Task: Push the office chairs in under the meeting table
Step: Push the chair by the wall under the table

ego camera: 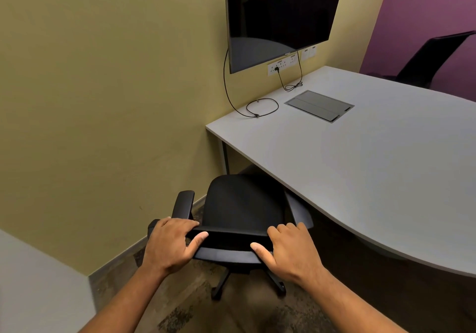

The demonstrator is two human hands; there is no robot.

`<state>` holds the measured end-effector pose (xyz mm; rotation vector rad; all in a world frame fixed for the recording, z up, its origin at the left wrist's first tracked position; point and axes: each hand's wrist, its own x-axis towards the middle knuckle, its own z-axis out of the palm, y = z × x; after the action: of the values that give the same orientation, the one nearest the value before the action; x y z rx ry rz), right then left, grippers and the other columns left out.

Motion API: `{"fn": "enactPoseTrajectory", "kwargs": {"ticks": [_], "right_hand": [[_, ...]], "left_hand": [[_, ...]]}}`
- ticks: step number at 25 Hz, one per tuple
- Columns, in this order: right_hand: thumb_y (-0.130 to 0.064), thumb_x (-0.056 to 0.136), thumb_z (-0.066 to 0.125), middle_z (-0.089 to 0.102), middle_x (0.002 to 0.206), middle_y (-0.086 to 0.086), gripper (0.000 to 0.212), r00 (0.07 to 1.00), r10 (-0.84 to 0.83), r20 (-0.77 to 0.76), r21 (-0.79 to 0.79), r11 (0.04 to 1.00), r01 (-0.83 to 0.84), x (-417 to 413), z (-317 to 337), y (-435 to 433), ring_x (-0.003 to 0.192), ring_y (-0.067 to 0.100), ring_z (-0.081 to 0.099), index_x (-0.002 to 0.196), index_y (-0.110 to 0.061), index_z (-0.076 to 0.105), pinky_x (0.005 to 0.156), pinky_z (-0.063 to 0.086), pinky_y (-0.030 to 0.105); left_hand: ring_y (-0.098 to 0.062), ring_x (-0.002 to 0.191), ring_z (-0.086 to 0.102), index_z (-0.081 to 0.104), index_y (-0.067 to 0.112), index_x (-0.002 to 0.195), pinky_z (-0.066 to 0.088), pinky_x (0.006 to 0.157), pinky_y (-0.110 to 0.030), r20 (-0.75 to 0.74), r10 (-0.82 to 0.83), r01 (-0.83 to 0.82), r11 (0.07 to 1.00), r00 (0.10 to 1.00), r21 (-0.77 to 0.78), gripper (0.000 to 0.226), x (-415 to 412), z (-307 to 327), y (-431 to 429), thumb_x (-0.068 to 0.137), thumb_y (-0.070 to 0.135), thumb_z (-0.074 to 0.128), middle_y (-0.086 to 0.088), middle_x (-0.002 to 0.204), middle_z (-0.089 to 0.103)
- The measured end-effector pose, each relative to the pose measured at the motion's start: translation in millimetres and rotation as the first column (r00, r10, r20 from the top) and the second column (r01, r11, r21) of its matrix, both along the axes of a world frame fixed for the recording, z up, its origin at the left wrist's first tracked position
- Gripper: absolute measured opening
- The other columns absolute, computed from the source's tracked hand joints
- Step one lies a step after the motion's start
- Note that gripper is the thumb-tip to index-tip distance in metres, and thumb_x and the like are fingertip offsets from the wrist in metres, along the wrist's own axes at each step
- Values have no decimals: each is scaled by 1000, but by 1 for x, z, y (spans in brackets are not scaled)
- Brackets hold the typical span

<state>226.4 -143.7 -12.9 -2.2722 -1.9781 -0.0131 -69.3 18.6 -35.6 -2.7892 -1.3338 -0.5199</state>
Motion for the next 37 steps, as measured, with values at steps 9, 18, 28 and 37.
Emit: {"fn": "enactPoseTrajectory", "kwargs": {"ticks": [9,18,28,37], "right_hand": [[-88,96,8,56,84,-4,81,998,-58,-39,-54,997,55,-9,0,25,79,19,51,91,-25,58,82,45,43],[-90,93,8,65,99,0,86,988,-102,-113,-77,993,94,3,0,82,89,22,60,108,-23,61,82,48,43],[-91,91,7,65,140,8,104,989,-104,-102,-86,992,95,23,-3,142,123,32,64,150,-17,47,100,51,49],[-89,93,9,62,147,7,101,979,-180,-95,-70,982,174,30,-5,208,128,31,62,155,-17,44,101,51,48]], "left_hand": [[-12,109,72,78,33,120,48,100,-42,-50,-98,97,995,994,-23,67,4,-1,64,104,76,29,16,116,79],[-17,131,64,75,35,130,32,117,-44,-137,-85,73,993,987,-95,58,42,1,149,107,55,25,12,133,75],[-16,161,28,58,35,154,4,133,-43,-237,30,-82,974,971,-211,90,94,15,210,95,65,-4,11,164,50],[-17,159,32,63,36,149,3,131,-40,-198,-74,32,977,977,-209,80,123,11,299,102,63,3,11,160,56]]}}
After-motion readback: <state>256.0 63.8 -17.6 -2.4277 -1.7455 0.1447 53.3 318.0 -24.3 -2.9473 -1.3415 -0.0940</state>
